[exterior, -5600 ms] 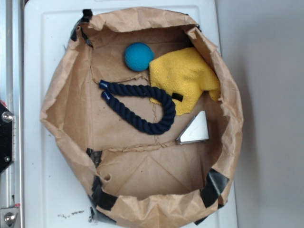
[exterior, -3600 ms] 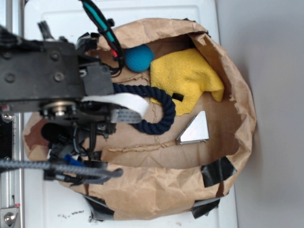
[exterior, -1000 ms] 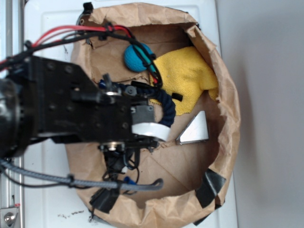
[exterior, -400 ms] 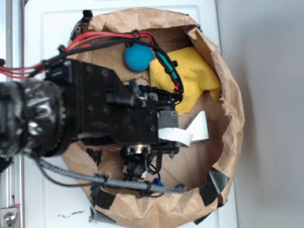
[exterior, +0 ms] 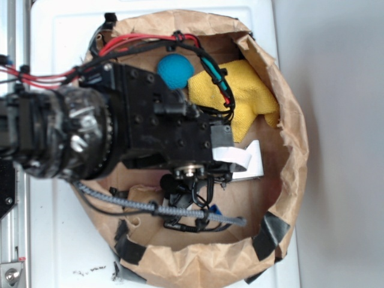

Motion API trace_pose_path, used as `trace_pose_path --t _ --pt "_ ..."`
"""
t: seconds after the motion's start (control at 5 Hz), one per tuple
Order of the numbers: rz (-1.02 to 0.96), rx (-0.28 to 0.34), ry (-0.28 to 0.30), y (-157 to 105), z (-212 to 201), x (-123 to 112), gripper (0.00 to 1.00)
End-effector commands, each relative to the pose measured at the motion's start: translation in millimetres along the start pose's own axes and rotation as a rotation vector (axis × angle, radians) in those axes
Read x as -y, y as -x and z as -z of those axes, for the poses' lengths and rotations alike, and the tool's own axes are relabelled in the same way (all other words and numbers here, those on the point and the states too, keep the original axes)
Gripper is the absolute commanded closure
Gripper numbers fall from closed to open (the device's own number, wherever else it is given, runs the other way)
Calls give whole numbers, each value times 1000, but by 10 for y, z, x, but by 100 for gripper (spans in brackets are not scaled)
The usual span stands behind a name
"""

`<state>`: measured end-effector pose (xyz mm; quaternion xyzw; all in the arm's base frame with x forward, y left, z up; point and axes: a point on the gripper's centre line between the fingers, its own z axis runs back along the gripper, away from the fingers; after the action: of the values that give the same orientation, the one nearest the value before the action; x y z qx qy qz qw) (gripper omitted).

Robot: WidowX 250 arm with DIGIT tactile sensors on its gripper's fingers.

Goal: Grab the blue rope.

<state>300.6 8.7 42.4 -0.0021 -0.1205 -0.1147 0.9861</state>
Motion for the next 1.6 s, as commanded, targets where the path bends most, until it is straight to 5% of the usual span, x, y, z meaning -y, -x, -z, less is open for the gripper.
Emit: trace_pose_path --t 0.0,0.2,0.8,1.0,1.4 --pt "-123 65 -24 -147 -54 -193 0" --pt "-139 50 4 -136 17 -277 0" --pt "-139 25 -41 -105 212 -347 0" --pt "-163 26 -36 -89 207 -363 100" --pt "-142 44 -50 -73 172 -339 100"
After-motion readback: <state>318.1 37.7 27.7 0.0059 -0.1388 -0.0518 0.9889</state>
